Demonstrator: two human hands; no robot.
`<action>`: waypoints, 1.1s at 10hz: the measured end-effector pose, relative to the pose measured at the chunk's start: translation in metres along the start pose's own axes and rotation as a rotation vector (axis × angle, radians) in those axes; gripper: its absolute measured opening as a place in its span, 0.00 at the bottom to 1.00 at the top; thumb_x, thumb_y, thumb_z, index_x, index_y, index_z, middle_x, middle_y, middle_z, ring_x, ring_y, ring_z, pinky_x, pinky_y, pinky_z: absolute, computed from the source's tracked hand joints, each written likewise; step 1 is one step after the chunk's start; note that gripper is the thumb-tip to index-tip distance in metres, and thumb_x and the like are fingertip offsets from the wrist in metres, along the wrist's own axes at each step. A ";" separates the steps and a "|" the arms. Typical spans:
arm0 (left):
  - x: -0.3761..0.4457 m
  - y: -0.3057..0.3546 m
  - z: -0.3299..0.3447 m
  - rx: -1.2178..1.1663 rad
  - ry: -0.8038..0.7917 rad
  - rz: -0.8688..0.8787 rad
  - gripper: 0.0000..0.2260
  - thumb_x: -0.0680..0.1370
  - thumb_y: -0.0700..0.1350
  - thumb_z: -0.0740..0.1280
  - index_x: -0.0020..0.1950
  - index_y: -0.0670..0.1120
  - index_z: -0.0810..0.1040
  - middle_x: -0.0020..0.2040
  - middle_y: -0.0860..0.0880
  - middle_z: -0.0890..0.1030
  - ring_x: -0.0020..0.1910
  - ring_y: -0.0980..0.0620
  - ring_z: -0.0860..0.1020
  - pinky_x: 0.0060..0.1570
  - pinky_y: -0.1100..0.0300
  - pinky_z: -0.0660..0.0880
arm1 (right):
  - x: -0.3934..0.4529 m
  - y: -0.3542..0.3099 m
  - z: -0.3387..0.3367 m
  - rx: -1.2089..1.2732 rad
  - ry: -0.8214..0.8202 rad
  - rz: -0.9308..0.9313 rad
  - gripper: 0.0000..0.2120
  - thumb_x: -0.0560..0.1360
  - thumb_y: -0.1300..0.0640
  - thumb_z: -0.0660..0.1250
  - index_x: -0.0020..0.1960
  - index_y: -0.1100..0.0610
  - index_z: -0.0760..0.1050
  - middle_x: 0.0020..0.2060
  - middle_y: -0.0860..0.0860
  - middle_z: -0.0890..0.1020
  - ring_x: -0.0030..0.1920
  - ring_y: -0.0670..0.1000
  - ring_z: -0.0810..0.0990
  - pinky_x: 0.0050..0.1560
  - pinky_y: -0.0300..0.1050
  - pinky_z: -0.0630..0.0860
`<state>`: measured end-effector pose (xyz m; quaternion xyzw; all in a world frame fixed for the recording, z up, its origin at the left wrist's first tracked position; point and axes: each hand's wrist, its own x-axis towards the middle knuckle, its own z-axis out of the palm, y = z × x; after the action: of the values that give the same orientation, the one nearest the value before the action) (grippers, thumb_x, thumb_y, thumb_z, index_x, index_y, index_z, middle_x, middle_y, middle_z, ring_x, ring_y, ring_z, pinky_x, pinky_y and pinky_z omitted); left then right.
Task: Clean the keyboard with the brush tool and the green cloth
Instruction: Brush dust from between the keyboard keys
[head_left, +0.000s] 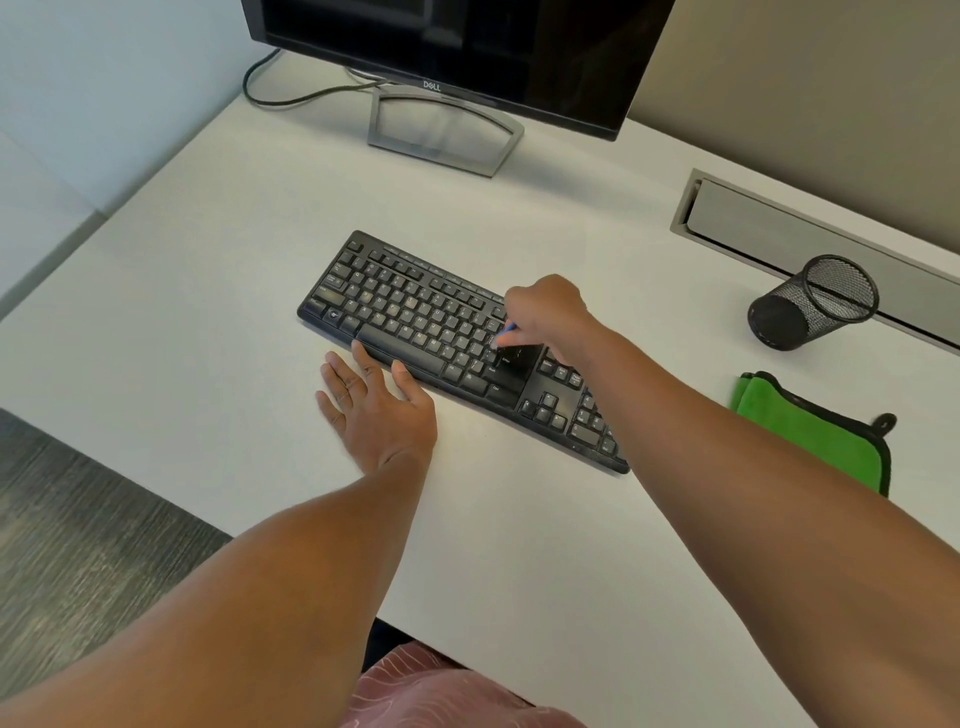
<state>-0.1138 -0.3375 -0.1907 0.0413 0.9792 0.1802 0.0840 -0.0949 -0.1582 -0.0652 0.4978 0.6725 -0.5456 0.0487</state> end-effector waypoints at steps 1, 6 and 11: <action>0.001 0.000 0.001 -0.008 0.002 -0.003 0.28 0.85 0.58 0.44 0.83 0.51 0.46 0.83 0.46 0.47 0.82 0.49 0.42 0.79 0.49 0.38 | -0.003 0.005 0.007 -0.103 -0.064 -0.043 0.07 0.76 0.65 0.63 0.41 0.56 0.69 0.42 0.52 0.76 0.47 0.57 0.82 0.43 0.46 0.84; 0.001 0.001 0.001 -0.016 -0.015 -0.010 0.28 0.84 0.58 0.43 0.83 0.50 0.46 0.83 0.46 0.46 0.82 0.49 0.41 0.79 0.48 0.37 | -0.012 -0.003 0.015 -0.667 -0.366 -0.346 0.10 0.77 0.56 0.67 0.54 0.62 0.79 0.49 0.54 0.83 0.53 0.54 0.81 0.47 0.47 0.77; 0.001 0.001 0.001 -0.012 -0.007 -0.005 0.28 0.84 0.58 0.42 0.83 0.50 0.45 0.83 0.46 0.46 0.82 0.48 0.42 0.79 0.49 0.37 | -0.018 -0.017 0.012 -1.236 -0.435 -0.317 0.13 0.75 0.64 0.62 0.32 0.59 0.69 0.31 0.50 0.79 0.29 0.46 0.74 0.33 0.41 0.70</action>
<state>-0.1141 -0.3363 -0.1915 0.0391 0.9779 0.1858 0.0881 -0.1040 -0.1776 -0.0475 0.1525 0.9008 -0.1487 0.3783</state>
